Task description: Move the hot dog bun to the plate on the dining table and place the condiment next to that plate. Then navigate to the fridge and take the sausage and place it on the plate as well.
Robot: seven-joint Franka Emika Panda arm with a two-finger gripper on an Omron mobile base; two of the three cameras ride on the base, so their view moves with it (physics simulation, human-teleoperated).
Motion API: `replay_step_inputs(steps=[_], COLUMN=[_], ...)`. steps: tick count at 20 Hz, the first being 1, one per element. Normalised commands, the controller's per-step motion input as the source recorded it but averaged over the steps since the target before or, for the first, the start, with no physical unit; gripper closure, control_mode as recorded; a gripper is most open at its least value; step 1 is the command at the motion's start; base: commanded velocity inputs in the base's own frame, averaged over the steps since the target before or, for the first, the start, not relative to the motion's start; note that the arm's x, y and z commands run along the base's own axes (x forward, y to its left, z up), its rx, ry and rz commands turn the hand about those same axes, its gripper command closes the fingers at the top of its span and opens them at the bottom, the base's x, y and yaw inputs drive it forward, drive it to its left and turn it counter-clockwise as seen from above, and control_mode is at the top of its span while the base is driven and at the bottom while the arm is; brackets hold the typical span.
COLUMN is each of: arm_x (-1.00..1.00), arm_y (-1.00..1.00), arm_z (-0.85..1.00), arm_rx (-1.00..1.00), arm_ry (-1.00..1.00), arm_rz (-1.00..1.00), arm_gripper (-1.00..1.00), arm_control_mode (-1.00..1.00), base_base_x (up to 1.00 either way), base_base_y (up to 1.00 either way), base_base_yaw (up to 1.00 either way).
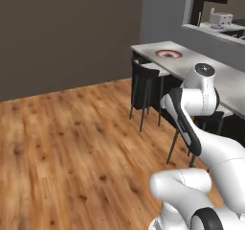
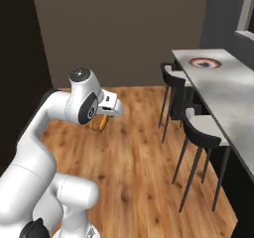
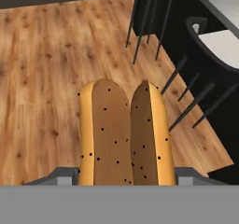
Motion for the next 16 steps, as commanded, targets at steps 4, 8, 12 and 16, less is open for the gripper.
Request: replay_step_inputs(steps=[4,8,12,16], arm_x=[0.00,0.00,0.00,0.00], arm_y=[0.00,0.00,0.00,0.00], arm_z=[0.00,0.00,0.00,0.00], arm_rx=[0.00,0.00,0.00,0.00], arm_ry=[0.00,0.00,0.00,0.00], arm_rz=[0.00,0.00,0.00,0.00], arm_gripper=[1.00,1.00,1.00,1.00], arm_control_mode=[1.00,1.00,1.00,1.00], base_base_x=[0.99,0.91,0.88,0.83], base_base_y=[0.85,0.81,0.83,0.80], base_base_yaw=[-0.39,-0.39,-0.40,-0.41])
